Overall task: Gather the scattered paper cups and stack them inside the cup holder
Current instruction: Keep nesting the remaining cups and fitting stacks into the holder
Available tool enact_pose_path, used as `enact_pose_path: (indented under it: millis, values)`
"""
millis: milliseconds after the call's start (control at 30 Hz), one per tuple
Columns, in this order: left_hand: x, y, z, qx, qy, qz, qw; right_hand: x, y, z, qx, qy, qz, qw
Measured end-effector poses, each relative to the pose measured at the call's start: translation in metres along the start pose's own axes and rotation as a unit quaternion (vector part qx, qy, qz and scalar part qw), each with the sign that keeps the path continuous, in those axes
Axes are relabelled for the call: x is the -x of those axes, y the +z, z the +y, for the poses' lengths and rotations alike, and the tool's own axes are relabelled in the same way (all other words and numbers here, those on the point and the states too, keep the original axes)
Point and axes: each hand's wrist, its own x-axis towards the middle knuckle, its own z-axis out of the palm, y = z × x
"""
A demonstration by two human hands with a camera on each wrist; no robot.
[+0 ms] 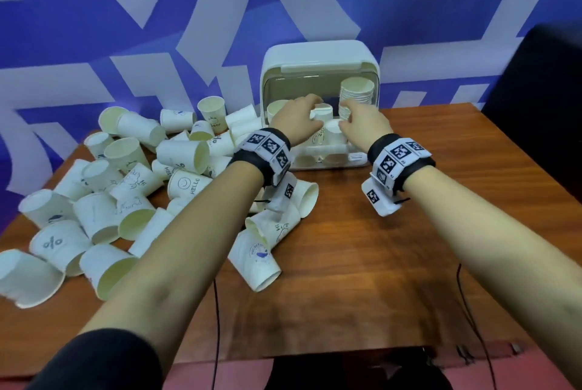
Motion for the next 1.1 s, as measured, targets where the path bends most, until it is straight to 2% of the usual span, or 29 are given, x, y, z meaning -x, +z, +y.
enact_pose_path:
  millis: [300, 400, 600, 700, 867, 967, 1100]
  values:
    - [0.106, -0.022, -0.026, 0.045, -0.053, -0.063, 0.996, 0.083, 0.046, -0.033, -0.114, -0.002, -0.042, 0.993]
    - [0.137, -0.022, -0.033, 0.056, -0.07, -0.078, 0.993, 0.106, 0.061, -0.032, -0.172, 0.02, -0.047, 0.984]
    - [0.184, -0.006, -0.027, 0.034, -0.101, -0.071, 0.992, 0.139, 0.077, -0.031, -0.21, 0.076, -0.081, 0.971]
    - [0.199, 0.017, -0.026, 0.021, -0.106, -0.052, 0.993, 0.149, 0.083, -0.034, -0.242, 0.091, -0.12, 0.958]
    - [0.215, 0.054, -0.034, 0.017, -0.147, -0.06, 0.987, 0.162, 0.089, -0.043, -0.289, 0.092, -0.151, 0.941]
    - [0.216, 0.062, -0.035, 0.049, -0.141, -0.033, 0.988, 0.164, 0.093, -0.041, -0.318, 0.105, -0.14, 0.932]
    - [0.216, 0.067, -0.04, 0.067, -0.154, -0.046, 0.985, 0.165, 0.101, -0.034, -0.329, 0.137, -0.129, 0.925]
